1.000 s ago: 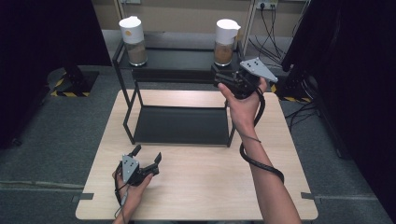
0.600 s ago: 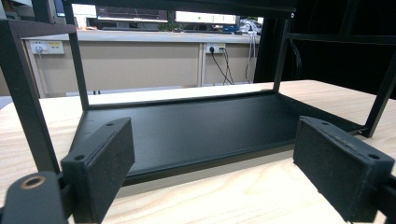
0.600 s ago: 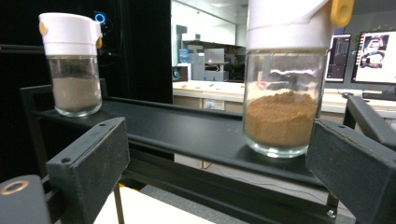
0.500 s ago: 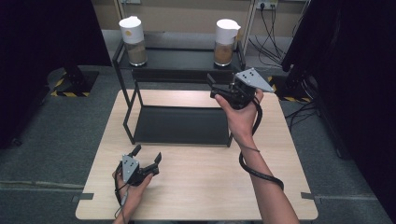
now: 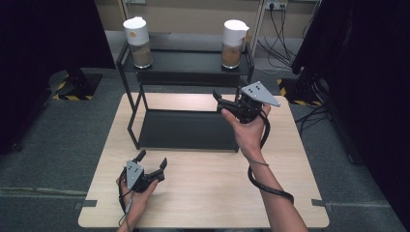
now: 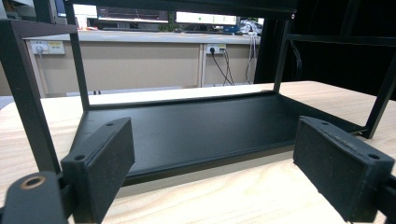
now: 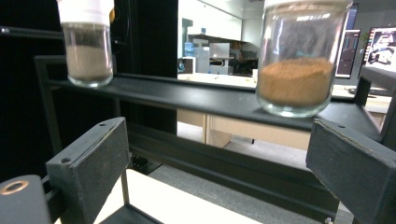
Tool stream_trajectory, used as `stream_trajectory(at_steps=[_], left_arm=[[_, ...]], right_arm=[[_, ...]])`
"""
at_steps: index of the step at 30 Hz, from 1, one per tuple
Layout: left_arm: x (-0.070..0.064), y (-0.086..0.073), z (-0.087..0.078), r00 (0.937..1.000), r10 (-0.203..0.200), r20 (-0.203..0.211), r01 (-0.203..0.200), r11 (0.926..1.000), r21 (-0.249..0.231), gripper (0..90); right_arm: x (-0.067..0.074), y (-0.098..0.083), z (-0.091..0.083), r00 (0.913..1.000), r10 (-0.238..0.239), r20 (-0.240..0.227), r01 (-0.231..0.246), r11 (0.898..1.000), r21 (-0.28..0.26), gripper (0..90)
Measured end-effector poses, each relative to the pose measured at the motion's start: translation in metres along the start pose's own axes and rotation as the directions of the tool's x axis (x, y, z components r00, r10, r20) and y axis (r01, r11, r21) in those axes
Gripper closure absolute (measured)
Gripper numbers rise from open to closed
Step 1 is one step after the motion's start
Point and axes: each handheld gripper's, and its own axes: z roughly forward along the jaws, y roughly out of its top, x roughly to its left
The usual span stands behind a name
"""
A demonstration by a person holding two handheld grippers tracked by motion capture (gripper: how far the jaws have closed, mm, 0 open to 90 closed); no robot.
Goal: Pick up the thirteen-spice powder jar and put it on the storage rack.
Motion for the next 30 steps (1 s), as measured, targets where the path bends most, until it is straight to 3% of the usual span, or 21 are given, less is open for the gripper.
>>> stream_trajectory(at_steps=[30], left_arm=[[0.0,-0.001,0.0,1.0,0.001,0.0,-0.001,1.0,-0.003,12.0]], right_arm=[[0.004,-0.04,-0.014,0.9994,0.024,-0.025,-0.023,0.998,0.062,6.3]])
